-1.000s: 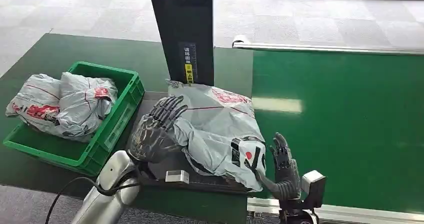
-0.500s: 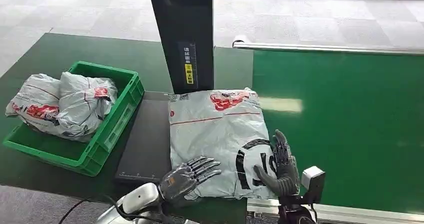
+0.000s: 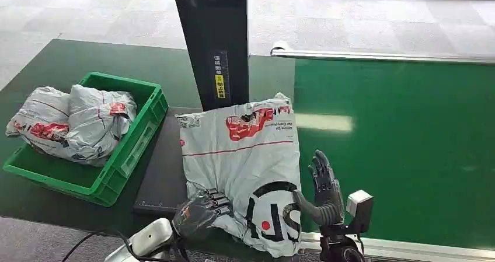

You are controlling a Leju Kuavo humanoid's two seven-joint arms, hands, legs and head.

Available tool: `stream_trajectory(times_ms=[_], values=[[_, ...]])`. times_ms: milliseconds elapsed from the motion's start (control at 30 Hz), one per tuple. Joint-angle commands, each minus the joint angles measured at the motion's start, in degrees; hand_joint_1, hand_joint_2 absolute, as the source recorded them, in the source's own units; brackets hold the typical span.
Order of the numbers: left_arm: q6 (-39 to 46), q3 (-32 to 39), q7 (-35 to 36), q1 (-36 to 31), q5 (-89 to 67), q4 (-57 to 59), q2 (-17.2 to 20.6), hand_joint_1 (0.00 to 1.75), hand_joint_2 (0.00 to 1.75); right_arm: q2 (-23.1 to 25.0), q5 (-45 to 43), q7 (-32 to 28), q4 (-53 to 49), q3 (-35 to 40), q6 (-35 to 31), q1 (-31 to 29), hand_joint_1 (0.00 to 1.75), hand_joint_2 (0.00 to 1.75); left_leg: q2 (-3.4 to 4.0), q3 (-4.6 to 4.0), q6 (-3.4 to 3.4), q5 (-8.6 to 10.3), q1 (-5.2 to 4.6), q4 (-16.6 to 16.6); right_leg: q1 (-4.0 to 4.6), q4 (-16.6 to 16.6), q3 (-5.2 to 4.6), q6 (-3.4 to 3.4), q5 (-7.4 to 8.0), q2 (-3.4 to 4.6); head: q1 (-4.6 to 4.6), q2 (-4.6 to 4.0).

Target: Moved the parcel from conveyor to table for the left to box.

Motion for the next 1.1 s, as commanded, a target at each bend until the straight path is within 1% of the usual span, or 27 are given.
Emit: stream_trajectory(times_ms=[33,100,133,200,233,300,367,433,500,533,633,733,767,833,933,967,1100], values=[[-0.16,4.35,1.18,1.3,-0.79,-9.23,3.77,1.75,1.75,-1.27,-0.44,-0.05,3.86,2.24,-0.55,-1.59,0.0,1.75,0.1,-0.01,0.03,-0.02,0.03,0.0,0.05,-0.05,0.01,-0.02,0.02,-0.01,0.02,0.0],[-0.1,4.49,1.09,1.31,-1.06,-8.74,3.51,1.75,1.75,-1.28,-0.46,-0.05,3.85,2.26,-0.61,-1.61,0.0,1.75,0.11,0.02,0.03,-0.02,0.0,-0.02,0.01,-0.04,0.04,-0.01,0.01,0.03,0.02,0.0],[2.75,5.16,1.21,1.33,-2.27,-8.92,3.39,1.75,1.75,-1.26,-0.53,-0.04,3.88,2.23,-0.65,-1.57,0.0,1.75,0.15,0.05,0.05,-0.03,0.0,-0.03,0.02,-0.08,0.07,-0.01,0.02,0.03,0.02,0.0],[6.35,9.26,2.54,0.9,-1.91,-14.26,4.36,1.75,1.75,-1.1,-0.81,-0.05,2.62,1.74,-1.08,-0.4,0.0,1.75,0.09,0.01,0.03,-0.02,-0.01,-0.01,0.01,-0.04,0.03,-0.01,0.01,0.02,0.02,0.0],[7.2,12.41,3.19,0.51,-2.42,-18.24,5.45,1.75,1.75,-1.08,-0.98,0.0,1.76,1.42,-1.38,0.51,0.0,1.75,0.08,-0.07,0.03,-0.03,0.04,0.05,0.06,-0.01,-0.02,-0.03,0.0,-0.03,0.02,0.0],[7.56,17.43,3.71,-0.62,-2.04,-22.05,6.35,1.75,1.75,-0.89,-1.25,-0.13,1.02,0.66,-2.11,1.66,0.0,1.75,-0.04,-0.22,-0.01,-0.01,0.09,0.13,0.09,0.05,-0.15,-0.05,0.0,-0.11,0.02,0.0],[7.56,23.81,2.09,-2.68,-0.2,-23.59,5.32,1.75,1.75,-0.85,-1.48,-0.39,-0.01,-0.06,-2.84,2.97,0.0,1.75,-0.08,-0.24,-0.01,0.0,0.09,0.14,0.09,0.07,-0.18,-0.05,-0.01,-0.17,0.02,0.0],[7.56,27.88,1.03,-5.65,0.46,-23.4,3.94,1.75,1.75,-0.88,-1.61,-0.55,-1.63,-0.87,-3.39,4.19,0.0,1.75,-0.1,-0.28,-0.01,0.0,0.13,0.17,0.14,0.09,-0.19,-0.07,-0.01,-0.23,0.0,0.0],[7.21,30.24,1.1,-7.68,0.16,-23.52,3.25,1.75,1.75,-1.02,-1.49,-0.45,-3.02,-1.35,-3.92,4.97,0.0,1.75,-0.13,-0.2,0.0,0.02,0.08,0.12,0.09,0.05,-0.18,-0.04,0.0,-0.19,0.02,0.0],[7.18,31.45,1.57,-8.86,-0.52,-23.37,3.3,1.75,1.75,-0.85,-1.48,-0.38,-3.61,-1.92,-3.96,5.27,0.0,1.75,-0.16,-0.23,0.02,0.03,0.09,0.13,0.1,0.07,-0.17,-0.05,-0.02,-0.27,0.0,0.0],[6.13,34.5,3.29,-11.54,-2.28,-21.26,2.81,1.75,1.75,0.05,-0.87,0.28,-4.61,-3.35,-4.07,5.93,0.0,1.75,-0.07,-0.21,0.02,0.02,0.11,0.13,0.13,0.06,-0.17,-0.03,-0.01,-0.18,0.02,0.0],[5.97,37.38,6.98,-14.84,-7.27,-16.18,2.14,1.75,1.75,0.72,-0.17,0.56,-4.98,-4.0,-3.87,6.43,0.0,1.75,-0.1,-0.14,0.02,0.03,0.1,0.09,0.11,0.04,-0.09,-0.03,-0.01,-0.19,0.0,0.0],[6.1,38.37,9.3,-16.26,-9.86,-14.06,2.35,1.75,1.75,0.86,0.1,0.59,-5.14,-4.08,-3.85,6.56,0.0,1.75,-0.08,-0.11,0.03,0.03,0.1,0.06,0.12,0.0,-0.05,-0.04,0.0,-0.21,0.02,0.0],[5.3,39.22,9.98,-18.13,-9.25,-11.88,2.9,1.75,1.75,0.95,0.1,0.59,-5.35,-4.23,-3.83,6.56,0.0,1.75,-0.06,-0.07,0.0,0.03,0.07,0.03,0.08,0.01,-0.05,-0.03,0.0,-0.13,0.02,0.0],[5.28,39.31,9.98,-18.27,-9.25,-11.88,3.05,1.75,1.75,0.93,0.1,0.59,-5.34,-4.24,-3.83,6.56,0.0,1.75,-0.07,-0.09,0.0,0.06,0.08,0.03,0.11,0.02,-0.07,-0.07,0.0,-0.19,0.0,0.0],[4.8,40.07,11.08,-18.85,-8.51,-11.0,2.64,1.75,1.75,0.86,0.14,0.64,-5.44,-4.24,-3.82,6.51,0.0,1.75,-0.04,-0.06,-0.01,0.04,0.08,0.01,0.09,0.0,-0.05,-0.05,0.0,-0.13,0.02,0.0],[6.28,42.04,13.41,-20.84,-8.12,-4.85,4.37,1.75,1.75,0.5,0.5,1.16,-5.39,-3.3,-3.67,6.3,0.0,1.75,-0.01,-0.01,0.02,0.03,0.07,-0.01,0.09,-0.04,-0.01,-0.04,0.01,-0.12,0.04,0.0]])
